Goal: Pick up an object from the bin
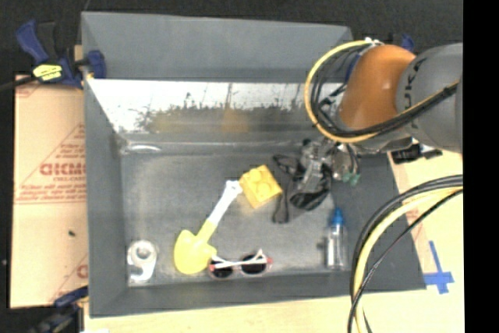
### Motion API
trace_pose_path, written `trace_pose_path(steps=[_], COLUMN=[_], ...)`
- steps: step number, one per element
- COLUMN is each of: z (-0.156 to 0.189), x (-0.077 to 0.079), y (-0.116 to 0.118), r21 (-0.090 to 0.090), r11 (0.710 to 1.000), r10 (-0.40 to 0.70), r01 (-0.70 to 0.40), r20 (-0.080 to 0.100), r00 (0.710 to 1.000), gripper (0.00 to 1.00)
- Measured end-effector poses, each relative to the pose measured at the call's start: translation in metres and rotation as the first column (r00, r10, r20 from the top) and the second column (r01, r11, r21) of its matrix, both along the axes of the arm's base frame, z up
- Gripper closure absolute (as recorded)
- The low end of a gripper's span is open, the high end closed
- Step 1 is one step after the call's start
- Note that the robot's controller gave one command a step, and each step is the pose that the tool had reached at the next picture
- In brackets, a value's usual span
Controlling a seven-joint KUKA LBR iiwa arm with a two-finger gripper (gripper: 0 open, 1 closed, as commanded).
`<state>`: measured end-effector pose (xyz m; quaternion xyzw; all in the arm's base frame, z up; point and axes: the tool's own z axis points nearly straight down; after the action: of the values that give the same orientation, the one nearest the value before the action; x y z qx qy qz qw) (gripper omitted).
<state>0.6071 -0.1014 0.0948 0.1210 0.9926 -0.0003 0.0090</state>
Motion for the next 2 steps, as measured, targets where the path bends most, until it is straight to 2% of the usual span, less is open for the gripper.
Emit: trace_pose_path(steps=[1, 2], z=[0.003, 0.111], x=[0.0, -0.011], y=[-0.001, -0.001], r21=[-0.001, 0.001], r11=[1.0, 1.0], r10=[-0.007, -0.002], r01=[0.007, 0.002], r20=[0.001, -0.001], r00=[1.0, 1.0], gripper=[1.0, 1.0])
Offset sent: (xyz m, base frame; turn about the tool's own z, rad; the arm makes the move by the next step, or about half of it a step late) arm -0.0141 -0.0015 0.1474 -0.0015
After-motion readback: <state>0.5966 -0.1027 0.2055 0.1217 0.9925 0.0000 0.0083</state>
